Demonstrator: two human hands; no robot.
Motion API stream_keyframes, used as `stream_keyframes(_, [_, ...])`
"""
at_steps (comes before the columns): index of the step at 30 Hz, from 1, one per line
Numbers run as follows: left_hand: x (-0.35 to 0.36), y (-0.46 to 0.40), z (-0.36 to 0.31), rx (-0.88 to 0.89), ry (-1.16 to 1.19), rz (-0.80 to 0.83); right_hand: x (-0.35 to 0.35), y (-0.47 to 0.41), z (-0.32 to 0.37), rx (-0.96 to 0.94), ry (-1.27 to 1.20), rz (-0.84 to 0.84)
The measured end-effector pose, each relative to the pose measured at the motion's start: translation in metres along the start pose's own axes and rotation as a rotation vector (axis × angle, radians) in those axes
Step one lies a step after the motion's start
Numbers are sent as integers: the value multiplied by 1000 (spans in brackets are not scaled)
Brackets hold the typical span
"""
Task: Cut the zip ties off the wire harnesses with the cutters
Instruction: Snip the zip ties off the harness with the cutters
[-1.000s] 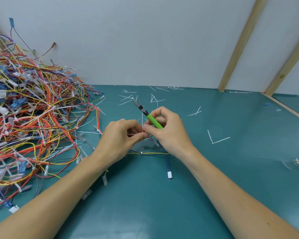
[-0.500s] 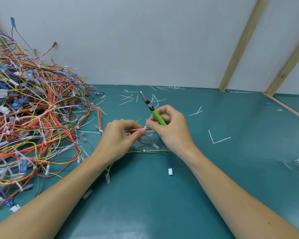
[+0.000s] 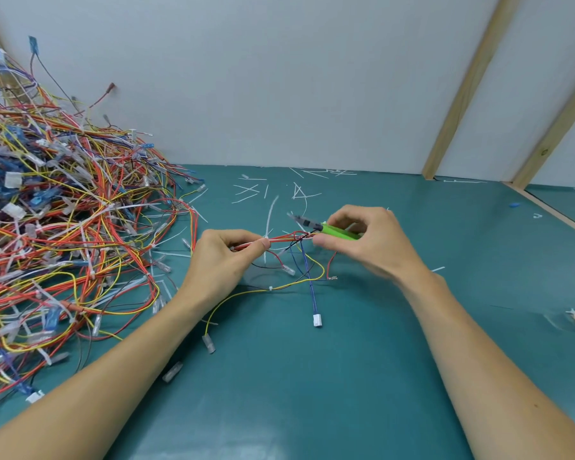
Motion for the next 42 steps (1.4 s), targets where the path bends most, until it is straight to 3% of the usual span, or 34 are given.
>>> stream_keyframes(4, [-2,-2,5,-19,-2,-3,7,-1,-1,-14,58,89])
stream_keyframes(14, [1,-1,-4,82,-93,32,9,1,14,-116,239,7])
stream_keyframes(42, [2,2,-9,152,-160,16,16,3,14,-84,229,12])
Point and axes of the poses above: each hand's wrist, its own y-axis away from the middle knuckle, its own x-axis out of the palm, z = x × y, the point moved 7 cm from there along -y, towards the middle knuckle, and after that the axes turned 1 degree about x, right-handed, at the moved point
